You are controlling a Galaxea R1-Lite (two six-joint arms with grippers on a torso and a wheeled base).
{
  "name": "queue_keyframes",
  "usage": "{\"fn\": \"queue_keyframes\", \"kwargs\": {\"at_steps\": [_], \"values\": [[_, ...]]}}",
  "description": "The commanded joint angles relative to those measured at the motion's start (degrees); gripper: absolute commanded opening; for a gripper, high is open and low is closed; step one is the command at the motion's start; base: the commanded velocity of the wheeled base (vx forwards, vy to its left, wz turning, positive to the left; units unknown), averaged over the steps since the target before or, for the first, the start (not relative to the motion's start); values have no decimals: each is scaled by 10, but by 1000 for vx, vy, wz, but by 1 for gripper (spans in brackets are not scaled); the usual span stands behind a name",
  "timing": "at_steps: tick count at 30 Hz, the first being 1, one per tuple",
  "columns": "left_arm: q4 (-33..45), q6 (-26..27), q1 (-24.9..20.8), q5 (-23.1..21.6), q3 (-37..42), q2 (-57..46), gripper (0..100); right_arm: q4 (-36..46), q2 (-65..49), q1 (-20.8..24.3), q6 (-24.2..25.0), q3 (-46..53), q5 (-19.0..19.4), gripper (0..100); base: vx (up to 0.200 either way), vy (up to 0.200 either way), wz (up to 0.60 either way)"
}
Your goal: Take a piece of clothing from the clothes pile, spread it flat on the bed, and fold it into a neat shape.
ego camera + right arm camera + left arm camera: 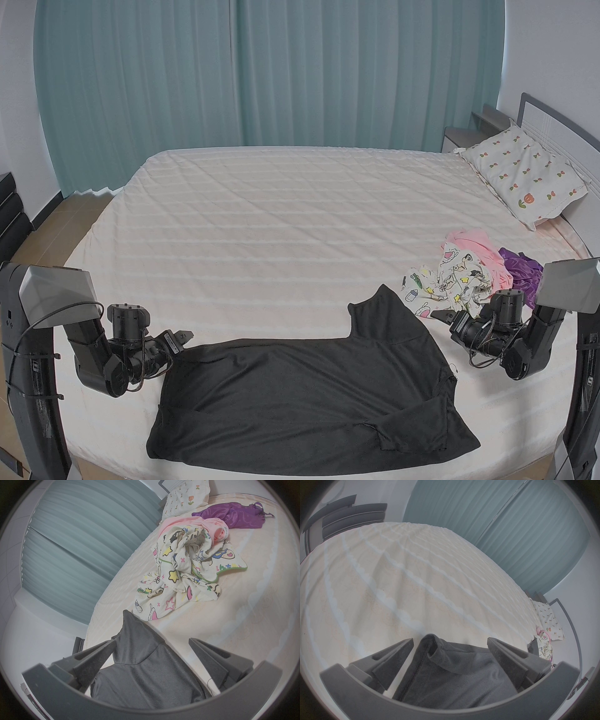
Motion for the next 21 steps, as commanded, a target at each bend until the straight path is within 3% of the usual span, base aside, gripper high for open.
{"fn": "queue_keyframes", "kwargs": {"at_steps": [1, 8, 9, 13, 21], "values": [[0, 0, -7, 1, -4, 7, 100, 0, 1, 1, 0, 0, 0, 100, 0, 0, 0], [0, 6, -12, 6, -10, 25, 100, 0, 1, 6, -3, 1, -1, 100, 0, 0, 0], [0, 7, -12, 10, -14, 29, 0, 0, 1, 7, -4, 1, -1, 100, 0, 0, 0], [0, 6, -7, 29, -24, 34, 0, 0, -8, 14, -7, -1, -1, 100, 0, 0, 0], [0, -23, -1, 83, -51, 38, 0, 12, 12, 46, -69, -60, -1, 100, 0, 0, 0]]}}
